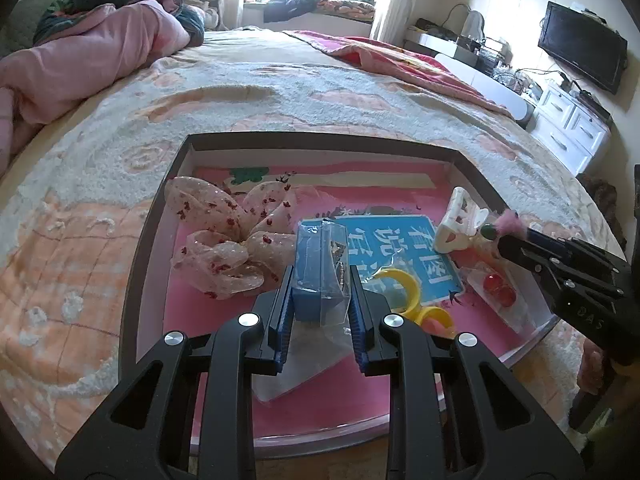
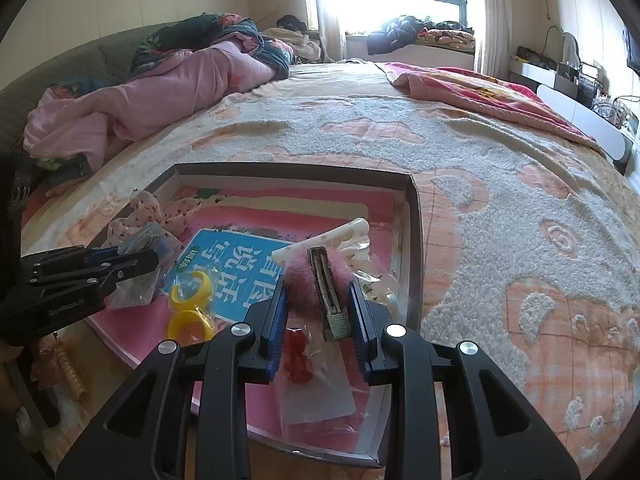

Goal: Organize jewelry
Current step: 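Carry the hairpin card and pink fluffy clip into the tray, then open both tools to release the items and withdraw from the tray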

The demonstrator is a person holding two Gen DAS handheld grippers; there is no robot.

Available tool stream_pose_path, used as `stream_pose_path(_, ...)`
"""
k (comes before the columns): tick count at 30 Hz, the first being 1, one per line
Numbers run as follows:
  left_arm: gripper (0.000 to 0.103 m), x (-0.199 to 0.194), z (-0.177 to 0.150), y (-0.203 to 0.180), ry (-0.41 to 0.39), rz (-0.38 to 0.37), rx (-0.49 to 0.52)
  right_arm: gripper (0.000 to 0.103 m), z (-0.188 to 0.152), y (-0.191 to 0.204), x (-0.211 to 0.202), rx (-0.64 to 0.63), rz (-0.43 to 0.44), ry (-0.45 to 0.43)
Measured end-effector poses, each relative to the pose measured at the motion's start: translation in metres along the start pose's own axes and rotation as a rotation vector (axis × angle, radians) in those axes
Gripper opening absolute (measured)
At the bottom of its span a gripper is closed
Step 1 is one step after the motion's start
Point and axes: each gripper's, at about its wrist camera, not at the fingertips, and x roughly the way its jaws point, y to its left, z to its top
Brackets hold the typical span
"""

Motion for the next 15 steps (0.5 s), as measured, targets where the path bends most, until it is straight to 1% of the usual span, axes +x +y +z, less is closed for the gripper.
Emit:
stream_pose_path(6, 0.017, 0.000, -0.002, 0.000, 0.004, 0.003, -0.004, 0.030, -0.004, 0.002, -0.003, 0.004, 0.014, -0.003)
stream_pose_path(10, 0.017, 0.000, -0.002, 0.000, 0.005, 0.003, -0.006, 0.033, -0.004, 0.002, -0.008, 0.009, 0.021, -0.013)
stream_pose_path(12, 0.017, 0.000, -0.002, 0.000, 0.005, 0.002, -0.007, 0.037, -0.005, 0.002, -0.010, 0.007, 0.021, -0.019)
stream_pose_path(13, 0.017, 0.000, -0.002, 0.000, 0.005, 0.003, -0.006, 0.041, -0.005, 0.003, -0.011, 0.008, 0.022, -0.022)
stream_pose_path(15, 0.017, 0.000, -0.002, 0.001, 0.005, 0.002, -0.006, 0.044, -0.006, 0.003, -0.013, 0.008, 0.024, -0.028)
